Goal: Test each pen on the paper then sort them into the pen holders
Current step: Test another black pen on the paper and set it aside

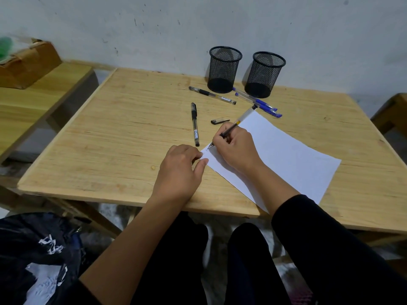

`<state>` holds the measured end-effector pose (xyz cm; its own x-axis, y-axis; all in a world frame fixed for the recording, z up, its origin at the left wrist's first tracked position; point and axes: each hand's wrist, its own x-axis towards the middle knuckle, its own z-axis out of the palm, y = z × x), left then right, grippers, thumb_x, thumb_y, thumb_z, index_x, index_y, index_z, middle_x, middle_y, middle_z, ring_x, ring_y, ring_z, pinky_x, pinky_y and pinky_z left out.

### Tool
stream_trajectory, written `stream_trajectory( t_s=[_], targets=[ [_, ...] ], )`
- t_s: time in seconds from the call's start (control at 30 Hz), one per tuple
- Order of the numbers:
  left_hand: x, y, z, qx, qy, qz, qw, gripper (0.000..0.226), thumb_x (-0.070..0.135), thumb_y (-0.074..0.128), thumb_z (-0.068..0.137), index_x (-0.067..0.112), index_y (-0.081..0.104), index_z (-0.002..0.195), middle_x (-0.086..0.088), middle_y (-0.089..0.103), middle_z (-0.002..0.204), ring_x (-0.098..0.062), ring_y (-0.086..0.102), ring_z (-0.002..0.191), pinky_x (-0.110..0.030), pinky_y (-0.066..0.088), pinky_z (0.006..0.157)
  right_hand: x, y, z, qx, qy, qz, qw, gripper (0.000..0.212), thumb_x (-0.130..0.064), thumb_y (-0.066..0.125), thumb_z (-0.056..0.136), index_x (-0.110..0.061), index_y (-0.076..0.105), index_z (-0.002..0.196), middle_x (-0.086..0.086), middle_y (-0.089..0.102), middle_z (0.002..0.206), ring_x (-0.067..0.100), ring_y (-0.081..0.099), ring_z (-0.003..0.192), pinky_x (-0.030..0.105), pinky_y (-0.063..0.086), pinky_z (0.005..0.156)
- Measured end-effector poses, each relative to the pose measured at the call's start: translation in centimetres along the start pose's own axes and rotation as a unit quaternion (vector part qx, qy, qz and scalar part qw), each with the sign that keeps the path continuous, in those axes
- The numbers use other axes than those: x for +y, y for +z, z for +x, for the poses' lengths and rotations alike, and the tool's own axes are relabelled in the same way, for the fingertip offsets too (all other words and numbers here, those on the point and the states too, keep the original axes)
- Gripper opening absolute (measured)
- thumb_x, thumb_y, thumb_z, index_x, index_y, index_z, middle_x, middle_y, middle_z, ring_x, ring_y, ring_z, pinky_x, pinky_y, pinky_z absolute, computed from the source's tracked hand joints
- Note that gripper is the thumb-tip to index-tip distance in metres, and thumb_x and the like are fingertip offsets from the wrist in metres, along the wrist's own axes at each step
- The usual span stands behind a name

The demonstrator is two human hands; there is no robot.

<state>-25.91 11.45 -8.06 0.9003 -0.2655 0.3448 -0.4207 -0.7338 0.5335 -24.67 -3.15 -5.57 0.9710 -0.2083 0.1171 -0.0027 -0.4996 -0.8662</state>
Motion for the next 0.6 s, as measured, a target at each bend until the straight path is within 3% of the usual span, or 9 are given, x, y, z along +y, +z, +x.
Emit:
stream_trajectory(
  t_s=[0.33,0.6],
  targets=[
    [-0.07,0.11,-0.02,0.008,-0.001,0.002,1.000,0.022,0.026,0.062,0.085,0.010,0.069,0.099,-0.005,0.068,0.098,-0.023,0.056,0.096,-0.014,0.025,0.074,0.13,0.08,0.13,0.018,0.004,0.005,1.000,0.011,-0.009,0.054,0.083,-0.007,0.056,0.073,0.005,0.050,0.061,0.013,0.044,0.058,0.024,0.036,0.053],
    [-0.19,0.09,0.04,0.003,-0.003,-0.003,1.000,0.021,0.027,0.062,0.085,0.012,0.068,0.099,-0.003,0.067,0.100,-0.021,0.056,0.098,-0.014,0.026,0.076,0.00,-0.08,0.25,0.041,0.026,0.034,0.998,0.010,-0.011,0.053,0.084,-0.008,0.059,0.077,0.002,0.054,0.063,0.011,0.048,0.060,0.014,0.039,0.054]
  ],
)
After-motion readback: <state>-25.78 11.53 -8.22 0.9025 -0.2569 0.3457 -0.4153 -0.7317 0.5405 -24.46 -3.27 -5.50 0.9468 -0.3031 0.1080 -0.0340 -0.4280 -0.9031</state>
